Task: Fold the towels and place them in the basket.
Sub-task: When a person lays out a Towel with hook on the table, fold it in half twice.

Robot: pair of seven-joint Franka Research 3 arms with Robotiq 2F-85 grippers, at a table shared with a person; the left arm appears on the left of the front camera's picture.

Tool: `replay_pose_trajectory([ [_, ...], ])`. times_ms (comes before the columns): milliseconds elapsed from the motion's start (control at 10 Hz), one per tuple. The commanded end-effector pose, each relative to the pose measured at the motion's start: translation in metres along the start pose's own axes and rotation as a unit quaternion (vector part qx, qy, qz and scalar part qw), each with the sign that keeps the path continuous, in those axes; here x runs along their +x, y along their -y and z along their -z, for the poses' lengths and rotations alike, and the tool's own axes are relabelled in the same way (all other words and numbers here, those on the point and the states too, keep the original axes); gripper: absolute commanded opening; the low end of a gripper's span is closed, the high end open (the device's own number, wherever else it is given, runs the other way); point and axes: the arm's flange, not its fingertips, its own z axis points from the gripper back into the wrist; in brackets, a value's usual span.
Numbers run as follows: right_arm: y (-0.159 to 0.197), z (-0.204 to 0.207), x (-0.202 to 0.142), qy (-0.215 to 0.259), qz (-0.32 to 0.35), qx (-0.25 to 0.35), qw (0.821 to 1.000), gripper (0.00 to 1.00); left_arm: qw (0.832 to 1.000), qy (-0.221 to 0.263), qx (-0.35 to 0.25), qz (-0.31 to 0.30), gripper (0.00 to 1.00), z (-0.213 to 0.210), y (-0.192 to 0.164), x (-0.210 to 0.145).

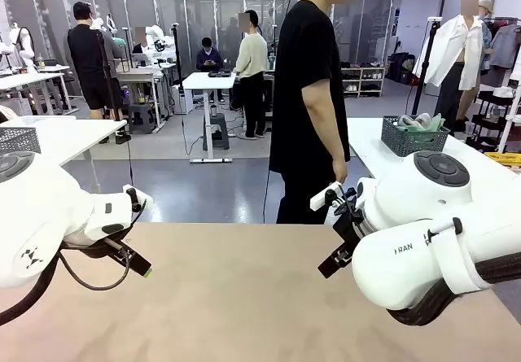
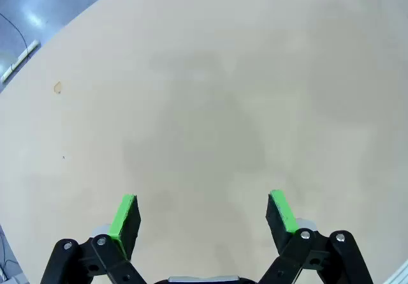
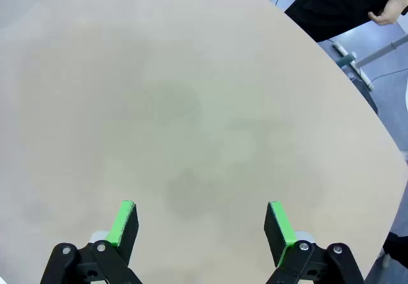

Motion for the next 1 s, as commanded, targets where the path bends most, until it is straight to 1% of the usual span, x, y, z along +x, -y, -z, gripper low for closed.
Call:
replay_pose_trajectory([
  [0, 0.0, 0.0, 0.0, 0.0, 0.0, 0.0, 1.0, 1.0, 1.0, 0.0, 0.0, 0.0, 1.0, 0.0, 0.0002, 0.0001],
  [900, 0.0, 0.0, 0.0, 0.0, 0.0, 0.0, 1.0, 1.0, 1.0, 0.0, 0.0, 0.0, 1.0, 0.0, 0.0002, 0.0001],
])
